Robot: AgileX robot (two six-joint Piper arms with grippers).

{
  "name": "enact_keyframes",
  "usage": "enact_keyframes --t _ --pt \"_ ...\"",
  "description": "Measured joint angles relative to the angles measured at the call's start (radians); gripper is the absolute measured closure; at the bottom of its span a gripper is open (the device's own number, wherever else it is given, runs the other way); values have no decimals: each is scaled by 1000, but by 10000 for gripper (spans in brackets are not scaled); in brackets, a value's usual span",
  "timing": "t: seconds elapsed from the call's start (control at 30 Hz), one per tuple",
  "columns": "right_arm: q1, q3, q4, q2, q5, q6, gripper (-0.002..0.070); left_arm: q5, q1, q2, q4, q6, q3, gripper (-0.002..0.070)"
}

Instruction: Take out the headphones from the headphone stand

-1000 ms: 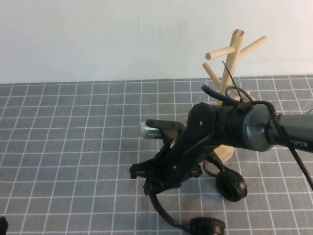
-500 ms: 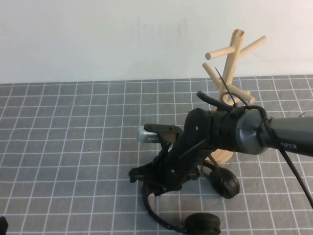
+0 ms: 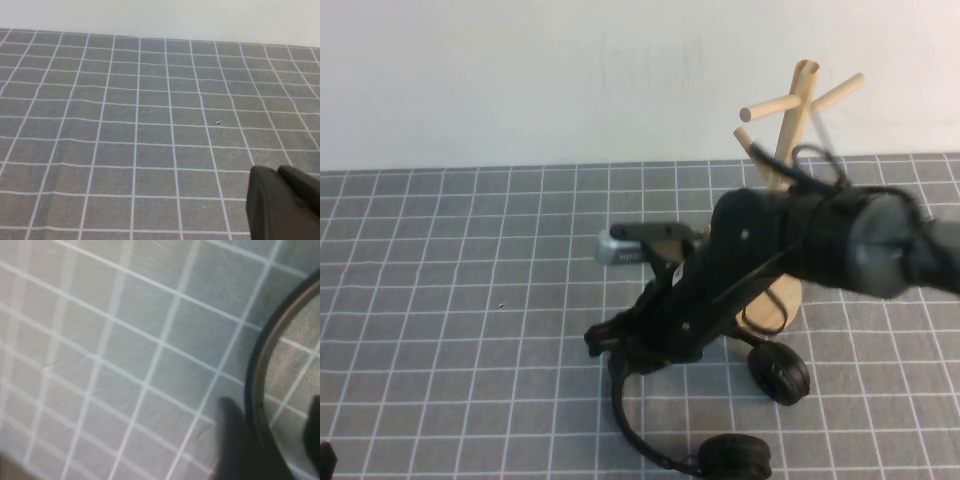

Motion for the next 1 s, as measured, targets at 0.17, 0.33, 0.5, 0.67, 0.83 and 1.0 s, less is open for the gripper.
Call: enact_keyframes --t 0.17,0.33,0.5,0.67,0.83,1.0 --pt "6 0 -96 -152 47 43 584 0 0 0 0 0 0 679" --pt "7 0 -247 -309 90 168 625 0 0 0 0 0 0 679" --pt "41 0 -503 -438 185 365 631 0 0 0 0 0 0 679" --pt "100 0 -725 -558 352 535 631 0 0 0 0 0 0 679" --pt "162 0 -779 -668 458 560 631 0 0 0 0 0 0 679" --pt "190 0 -781 -732 527 560 642 0 0 0 0 0 0 679"
